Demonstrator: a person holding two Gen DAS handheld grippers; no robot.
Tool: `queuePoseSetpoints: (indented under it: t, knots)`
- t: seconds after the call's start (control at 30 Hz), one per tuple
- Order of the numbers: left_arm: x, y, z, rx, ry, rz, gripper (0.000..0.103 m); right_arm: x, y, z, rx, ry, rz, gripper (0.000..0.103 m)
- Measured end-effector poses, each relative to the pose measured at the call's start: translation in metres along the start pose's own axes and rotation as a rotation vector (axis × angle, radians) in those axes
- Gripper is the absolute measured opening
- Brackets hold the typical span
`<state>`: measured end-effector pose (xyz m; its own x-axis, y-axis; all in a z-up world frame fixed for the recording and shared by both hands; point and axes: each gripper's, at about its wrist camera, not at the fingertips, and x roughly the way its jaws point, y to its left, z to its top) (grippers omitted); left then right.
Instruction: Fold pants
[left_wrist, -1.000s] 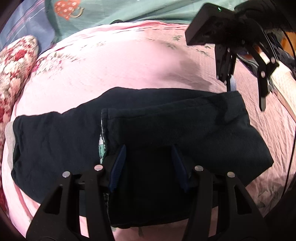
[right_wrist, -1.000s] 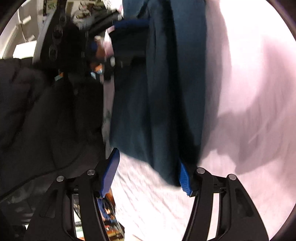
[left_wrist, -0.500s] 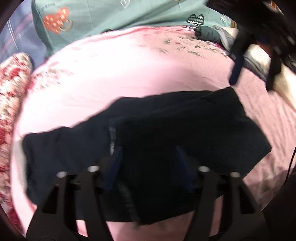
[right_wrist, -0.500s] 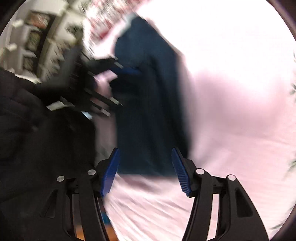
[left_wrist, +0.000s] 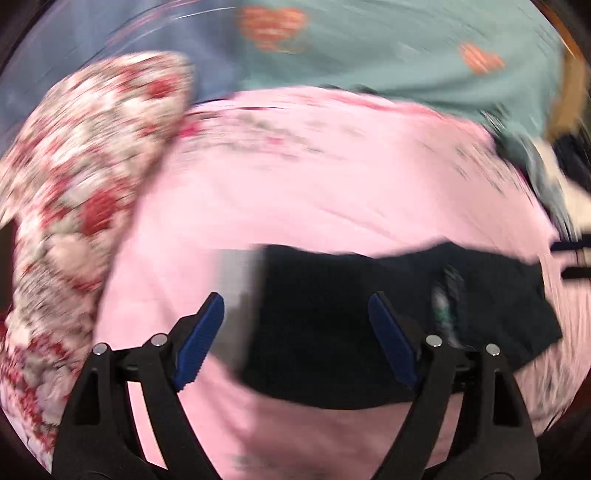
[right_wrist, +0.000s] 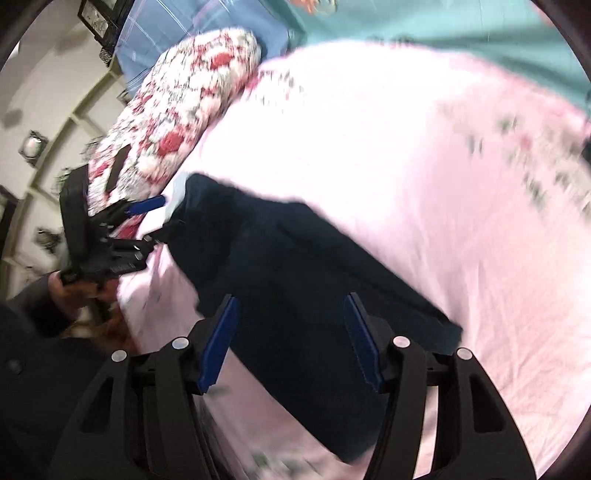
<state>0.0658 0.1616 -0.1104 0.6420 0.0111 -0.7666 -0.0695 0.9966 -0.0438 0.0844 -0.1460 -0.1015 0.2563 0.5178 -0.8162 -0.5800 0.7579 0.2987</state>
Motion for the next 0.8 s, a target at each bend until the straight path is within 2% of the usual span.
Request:
queuePoseSetpoints:
  t: [0.07, 0.1, 0.13, 0.2, 0.27, 0.37, 0.47, 0.53, 0.8]
  knots:
    - [-0.006, 0.030, 0.006, -0.057, 0.004, 0.018, 0.083, 0.009, 0.051, 0.001, -0.027, -0.097, -0.052, 0.061]
    - [-0.011, 0.046, 0.009, -0.084, -0.003, 0.023, 0.083, 0.013, 0.058, 0.003, -0.027, -0.116, -0.054, 0.061]
    - [-0.015, 0.058, 0.010, -0.103, -0.010, 0.029, 0.084, 0.027, 0.082, 0.009, -0.018, -0.139, -0.052, 0.061]
    - [-0.022, 0.080, 0.014, -0.129, -0.016, 0.029, 0.084, 0.041, 0.085, 0.040, -0.010, -0.144, -0.042, 0.061]
    - [-0.025, 0.094, 0.017, -0.132, -0.016, 0.027, 0.084, 0.062, 0.121, 0.060, -0.038, -0.147, -0.053, 0.061]
    - [-0.026, 0.112, 0.017, -0.140, -0.013, 0.003, 0.084, 0.096, 0.156, 0.078, -0.100, -0.138, -0.078, 0.061]
    - [-0.020, 0.120, 0.016, -0.132, 0.007, -0.019, 0.084, 0.115, 0.175, 0.082, -0.133, -0.119, -0.094, 0.061]
    - [-0.018, 0.121, 0.015, -0.122, 0.015, -0.018, 0.084, 0.130, 0.187, 0.084, -0.141, -0.092, -0.099, 0.061]
    - [-0.014, 0.141, 0.013, -0.114, 0.016, -0.005, 0.085, 0.197, 0.225, 0.096, -0.218, -0.014, -0.209, 0.061]
